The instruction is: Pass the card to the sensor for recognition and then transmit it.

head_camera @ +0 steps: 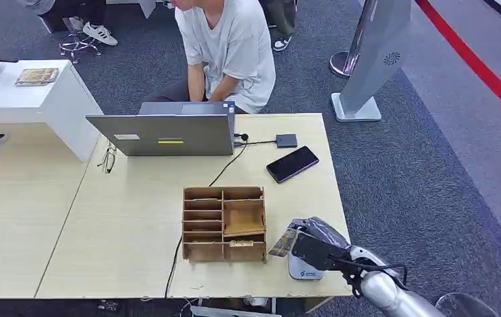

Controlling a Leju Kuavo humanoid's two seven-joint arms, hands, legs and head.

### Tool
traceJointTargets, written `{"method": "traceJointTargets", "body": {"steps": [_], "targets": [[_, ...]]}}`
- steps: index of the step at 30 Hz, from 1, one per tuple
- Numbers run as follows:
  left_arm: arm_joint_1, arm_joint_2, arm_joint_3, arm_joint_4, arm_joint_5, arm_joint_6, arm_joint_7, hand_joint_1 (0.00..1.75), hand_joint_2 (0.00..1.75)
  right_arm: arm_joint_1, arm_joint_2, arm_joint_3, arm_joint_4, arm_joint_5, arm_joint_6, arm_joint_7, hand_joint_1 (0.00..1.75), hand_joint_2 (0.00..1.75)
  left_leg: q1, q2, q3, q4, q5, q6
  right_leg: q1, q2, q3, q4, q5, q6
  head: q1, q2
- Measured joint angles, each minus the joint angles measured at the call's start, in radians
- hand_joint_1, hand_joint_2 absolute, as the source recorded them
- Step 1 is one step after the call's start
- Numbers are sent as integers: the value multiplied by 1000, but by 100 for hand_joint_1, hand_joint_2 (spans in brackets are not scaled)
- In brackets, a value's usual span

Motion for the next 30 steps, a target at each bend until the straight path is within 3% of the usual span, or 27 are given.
{"method": "traceJointTargets", "body": {"steps": [19, 30], "targets": [[-6, -7, -12, 34, 0, -15, 12, 0, 0, -27, 17, 2, 17, 61, -7, 47, 175, 175, 0, 0, 0, 0, 0, 0, 0, 0, 0, 0, 0, 0, 0, 0], [-10, -16, -16, 58, 0, -26, 17, 0, 0, -34, -3, -28, 18, 72, 7, 68, 175, 175, 0, 0, 0, 0, 0, 0, 0, 0, 0, 0, 0, 0, 0, 0]]}}
